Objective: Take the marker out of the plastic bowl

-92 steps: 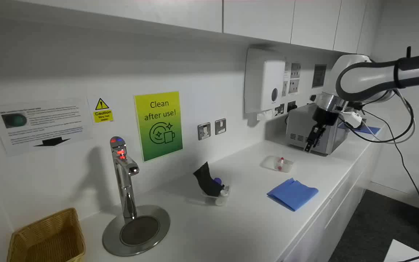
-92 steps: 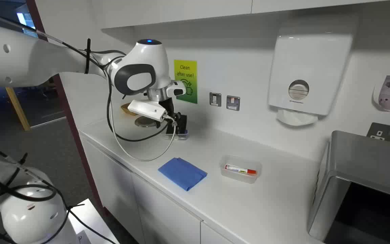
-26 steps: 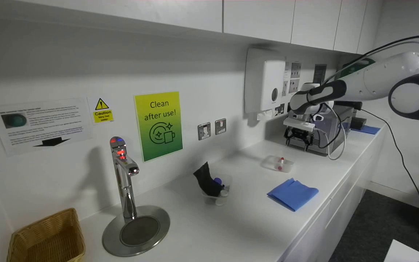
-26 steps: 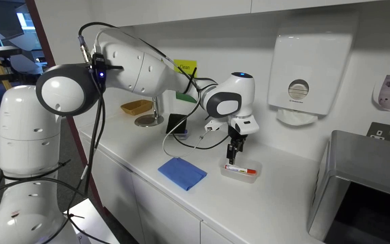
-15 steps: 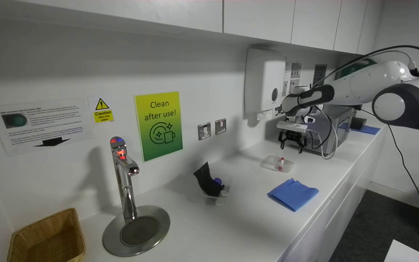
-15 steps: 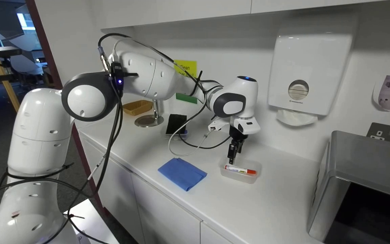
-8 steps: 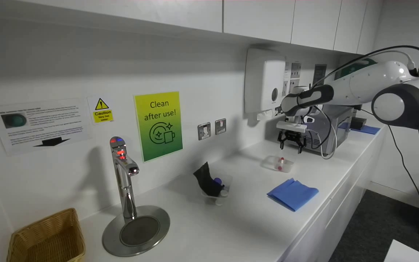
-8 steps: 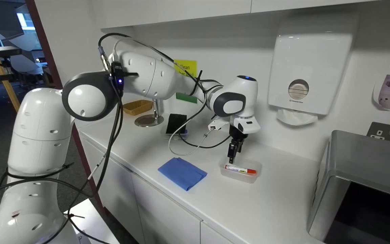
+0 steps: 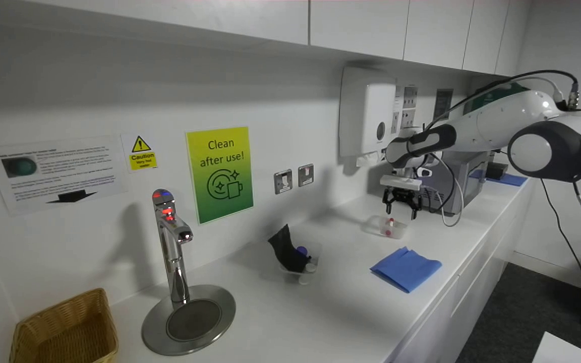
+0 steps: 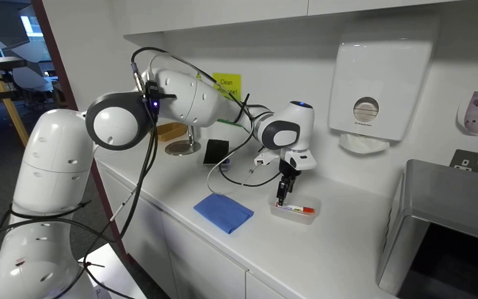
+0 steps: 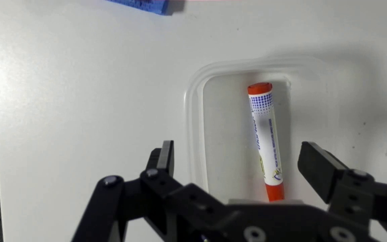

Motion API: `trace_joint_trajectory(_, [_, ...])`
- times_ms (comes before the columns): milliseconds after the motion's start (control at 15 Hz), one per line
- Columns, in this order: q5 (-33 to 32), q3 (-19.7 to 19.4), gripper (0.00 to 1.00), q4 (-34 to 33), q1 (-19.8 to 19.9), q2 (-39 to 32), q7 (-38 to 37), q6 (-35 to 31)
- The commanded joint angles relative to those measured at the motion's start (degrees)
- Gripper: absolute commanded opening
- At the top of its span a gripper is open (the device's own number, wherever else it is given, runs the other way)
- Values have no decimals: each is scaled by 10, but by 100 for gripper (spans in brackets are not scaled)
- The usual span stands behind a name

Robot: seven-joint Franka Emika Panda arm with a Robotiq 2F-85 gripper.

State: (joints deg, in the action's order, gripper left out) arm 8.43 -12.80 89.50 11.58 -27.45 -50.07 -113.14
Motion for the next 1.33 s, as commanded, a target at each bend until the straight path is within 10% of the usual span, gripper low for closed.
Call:
trace_joint_trajectory(0, [-5,0,100,-17,-4,-14,8,2])
trace_joint_trajectory(400, [-7,-1,100,-24,-4,-19,10,7])
trace_joint_trajectory(933, [-5,0,29,-32,-2,-28,13,11])
trace_joint_trajectory(1267, [-5,-1,34,-36,-2,-32,12,13])
